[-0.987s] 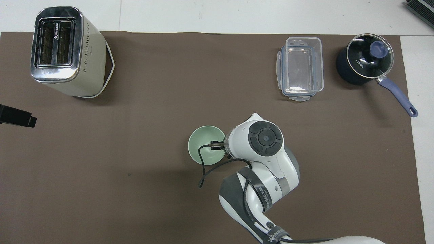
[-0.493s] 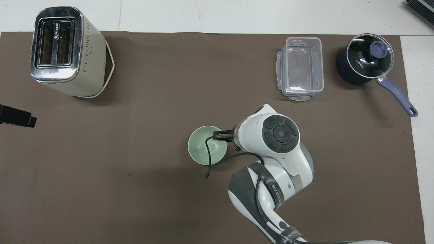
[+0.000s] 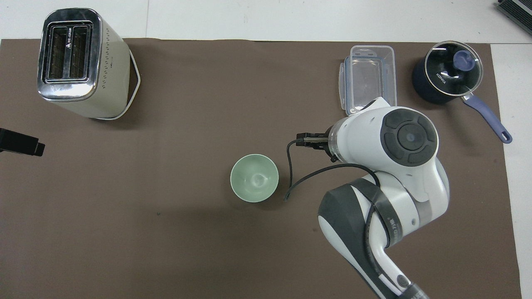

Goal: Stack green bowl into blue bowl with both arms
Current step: 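Open the right gripper and withdraw it from the stacked bowls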

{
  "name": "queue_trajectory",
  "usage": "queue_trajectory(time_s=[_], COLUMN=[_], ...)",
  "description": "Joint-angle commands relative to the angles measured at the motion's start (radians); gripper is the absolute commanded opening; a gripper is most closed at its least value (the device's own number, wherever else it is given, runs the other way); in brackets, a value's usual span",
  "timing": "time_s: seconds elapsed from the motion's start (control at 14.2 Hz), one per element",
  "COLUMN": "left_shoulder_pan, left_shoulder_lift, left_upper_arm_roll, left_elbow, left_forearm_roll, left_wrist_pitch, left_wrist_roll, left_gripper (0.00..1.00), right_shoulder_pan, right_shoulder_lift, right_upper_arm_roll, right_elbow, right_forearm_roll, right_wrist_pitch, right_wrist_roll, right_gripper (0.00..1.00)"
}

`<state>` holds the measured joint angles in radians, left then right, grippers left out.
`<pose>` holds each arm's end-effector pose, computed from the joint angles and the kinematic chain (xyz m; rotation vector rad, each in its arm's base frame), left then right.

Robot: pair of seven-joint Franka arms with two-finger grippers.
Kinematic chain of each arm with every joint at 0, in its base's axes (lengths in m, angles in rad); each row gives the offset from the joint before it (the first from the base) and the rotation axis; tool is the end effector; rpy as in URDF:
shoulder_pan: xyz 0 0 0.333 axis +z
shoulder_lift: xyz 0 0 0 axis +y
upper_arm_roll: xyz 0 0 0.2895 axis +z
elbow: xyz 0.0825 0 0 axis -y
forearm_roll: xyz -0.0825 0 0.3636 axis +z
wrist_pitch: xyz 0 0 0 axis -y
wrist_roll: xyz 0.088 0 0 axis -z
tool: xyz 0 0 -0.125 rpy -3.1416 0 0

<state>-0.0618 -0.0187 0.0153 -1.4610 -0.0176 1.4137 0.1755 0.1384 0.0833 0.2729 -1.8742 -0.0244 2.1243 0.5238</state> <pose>0.5108 -0.0261 0.6250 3.1021 -0.3497 -0.0428 0.5347 0.2283 0.4470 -3.0517 0.1592 -0.2320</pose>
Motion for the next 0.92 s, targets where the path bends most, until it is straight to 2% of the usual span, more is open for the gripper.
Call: queue_trajectory(time_s=[0.0, 0.28, 0.56, 0.85], left_shoulder_pan=[0.005, 0.003, 0.004, 0.003], left_shoulder_lift=[-0.024, -0.024, -0.024, -0.024], left_upper_arm_roll=[-0.003, -0.003, -0.003, -0.003], left_elbow=[-0.024, -0.024, -0.024, -0.024], left_forearm_roll=[0.012, 0.012, 0.012, 0.012], left_wrist_pitch=[-0.007, -0.007, -0.007, -0.007], left_wrist_roll=[-0.010, -0.010, -0.010, -0.010], left_gripper=[1.00, 1.00, 1.00, 1.00], right_shoulder_pan=[-0.045, -0.105, -0.010, -0.108], right_shoulder_lift=[-0.040, -0.131, -0.195, -0.192], right_upper_arm_roll=[0.003, -0.013, -0.246, -0.258], right_elbow=[0.052, 0.078, 0.081, 0.202], right_forearm_roll=[-0.020, -0.011, 0.000, 0.004], right_wrist_pitch=[-0.093, -0.228, -0.334, -0.487], right_wrist_roll=[0.010, -0.028, -0.154, -0.324], right_gripper=[1.00, 1.00, 1.00, 1.00])
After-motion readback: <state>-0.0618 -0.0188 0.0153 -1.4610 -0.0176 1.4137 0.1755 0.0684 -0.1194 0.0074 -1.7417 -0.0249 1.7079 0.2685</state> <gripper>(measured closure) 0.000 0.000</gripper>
